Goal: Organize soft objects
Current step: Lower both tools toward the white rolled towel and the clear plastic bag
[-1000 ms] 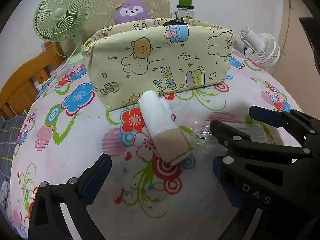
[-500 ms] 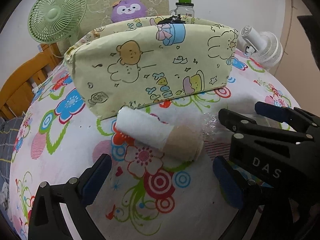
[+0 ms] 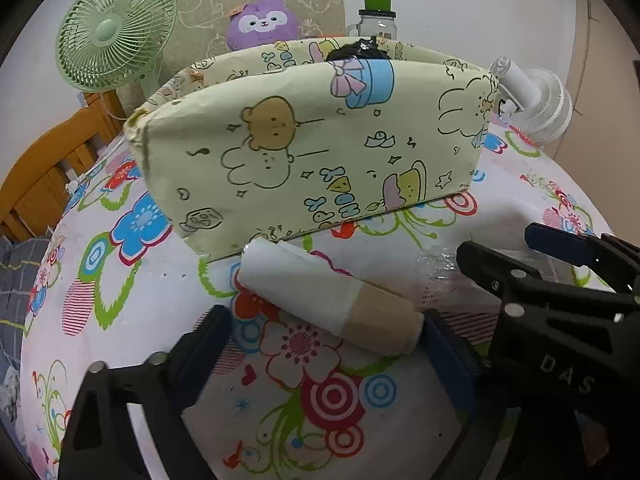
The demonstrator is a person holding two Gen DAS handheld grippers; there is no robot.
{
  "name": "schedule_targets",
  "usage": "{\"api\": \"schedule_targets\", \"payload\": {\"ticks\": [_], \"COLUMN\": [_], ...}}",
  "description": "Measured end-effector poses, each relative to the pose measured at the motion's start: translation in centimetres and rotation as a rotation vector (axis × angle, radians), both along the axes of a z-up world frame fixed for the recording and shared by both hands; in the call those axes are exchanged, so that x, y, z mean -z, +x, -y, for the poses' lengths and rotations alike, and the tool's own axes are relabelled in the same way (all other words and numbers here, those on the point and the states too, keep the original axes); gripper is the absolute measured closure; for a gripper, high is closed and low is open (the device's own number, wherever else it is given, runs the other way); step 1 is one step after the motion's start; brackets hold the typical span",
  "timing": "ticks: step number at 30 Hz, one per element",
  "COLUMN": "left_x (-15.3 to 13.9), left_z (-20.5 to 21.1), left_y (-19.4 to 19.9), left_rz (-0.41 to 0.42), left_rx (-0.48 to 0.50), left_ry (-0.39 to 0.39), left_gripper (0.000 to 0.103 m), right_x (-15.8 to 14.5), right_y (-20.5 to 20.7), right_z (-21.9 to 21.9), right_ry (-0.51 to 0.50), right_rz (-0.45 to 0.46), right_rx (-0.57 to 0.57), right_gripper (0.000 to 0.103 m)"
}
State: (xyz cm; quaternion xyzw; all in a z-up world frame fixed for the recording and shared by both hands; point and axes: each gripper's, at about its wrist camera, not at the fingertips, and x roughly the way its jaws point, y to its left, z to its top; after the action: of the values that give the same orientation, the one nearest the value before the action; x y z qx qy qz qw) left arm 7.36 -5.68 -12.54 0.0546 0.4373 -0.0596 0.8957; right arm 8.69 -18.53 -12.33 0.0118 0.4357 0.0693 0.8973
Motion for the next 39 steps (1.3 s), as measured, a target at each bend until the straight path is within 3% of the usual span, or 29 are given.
{"api": "schedule_targets", "payload": {"ticks": [6, 10, 12, 18, 26, 39], "left_x": [-0.1, -0.2, -0.2, -0.4, -0.5, -0.5], "left_z": [-1.0, -1.0, -0.9, -0.7, -0.8, -0.6], "left_y": [-0.3, -0.5, -0.8, -1.8, -3.2, -4.9], "left_rz": [-0.004, 0.000, 0.004, 0.011, 0.017, 0.010], "left_rx": [0.017, 0.025, 0.030, 0.047, 0.042, 0.047], "left_ry": [-0.049, -0.054, -0.054, -0.052, -0.027, -0.013], "left_gripper": [0.033, 0.040, 0.048, 0.059, 0.061, 0.062], "right_x": [-0.1, -0.2, -0.2, -0.5, -0.8, 0.3], "right_y": [-0.3, -0.8, -1.0, -1.8, -3.3, -3.4], "right_z": [-0.6, -1.1, -1.4, -1.5, -1.3, -1.6], "right_ry": [-0.005, -0.006, -0.008, 0.000, -0.002, -0.016], "right_rz": [-0.001, -0.003, -0.005, -0.009, 0.001, -0.024], "right_rx": [-0.009, -0.035, -0.041, -0.063, -0.094, -0.122], "right_gripper": [0.031, 0.030, 0.029, 0.021, 0.015, 0.015]}}
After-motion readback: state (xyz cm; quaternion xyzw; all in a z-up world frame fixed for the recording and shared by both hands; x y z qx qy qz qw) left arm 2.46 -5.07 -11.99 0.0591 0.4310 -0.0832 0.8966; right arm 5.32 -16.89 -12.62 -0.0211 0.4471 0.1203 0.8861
